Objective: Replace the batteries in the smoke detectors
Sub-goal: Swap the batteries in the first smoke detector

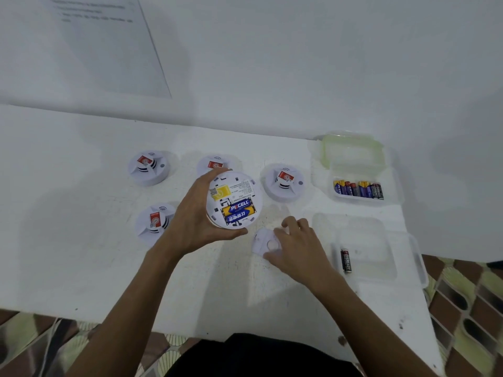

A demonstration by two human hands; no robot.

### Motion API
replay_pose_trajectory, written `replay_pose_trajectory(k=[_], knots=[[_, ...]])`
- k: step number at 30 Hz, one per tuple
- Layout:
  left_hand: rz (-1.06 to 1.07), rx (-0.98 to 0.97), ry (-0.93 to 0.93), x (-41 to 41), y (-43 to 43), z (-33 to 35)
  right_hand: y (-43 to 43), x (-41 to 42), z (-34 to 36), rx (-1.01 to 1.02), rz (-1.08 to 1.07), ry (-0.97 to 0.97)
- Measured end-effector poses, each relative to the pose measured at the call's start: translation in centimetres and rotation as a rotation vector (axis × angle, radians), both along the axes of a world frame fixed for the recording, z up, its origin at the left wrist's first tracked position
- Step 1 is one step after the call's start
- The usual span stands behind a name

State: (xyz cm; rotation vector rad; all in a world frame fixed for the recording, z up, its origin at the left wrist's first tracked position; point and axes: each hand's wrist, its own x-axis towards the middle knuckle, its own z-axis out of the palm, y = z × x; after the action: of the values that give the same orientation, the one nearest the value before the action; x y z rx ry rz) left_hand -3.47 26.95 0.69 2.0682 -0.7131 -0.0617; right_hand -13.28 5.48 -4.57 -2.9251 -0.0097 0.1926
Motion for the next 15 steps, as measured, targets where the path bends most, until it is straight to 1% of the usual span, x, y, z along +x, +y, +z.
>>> replay_pose_trajectory(k=[2,5,9,11,15], knots=[[-0.004,-0.011,0.005,-0.1,0.3,0.0,0.1,0.0,-0.2,0.020,-0.026,0.046],[-0.009,-0.014,0.006,-0.2,0.7,-0.2,0.0,0.3,-0.1,0.166,-0.087,0.097],[-0.026,0.002,0.024,-0.3,1.2,-0.3,0.1,0.2,0.3,0.369,-0.112,0.013],[-0.031,0.004,0.029,-0.3,1.5,-0.4,0.2,0.1,0.7,0.529,-0.186,-0.006],[-0.050,0.015,0.026,-0.3,1.9,-0.5,0.5,0.4,3.2,0.972,-0.425,0.038]])
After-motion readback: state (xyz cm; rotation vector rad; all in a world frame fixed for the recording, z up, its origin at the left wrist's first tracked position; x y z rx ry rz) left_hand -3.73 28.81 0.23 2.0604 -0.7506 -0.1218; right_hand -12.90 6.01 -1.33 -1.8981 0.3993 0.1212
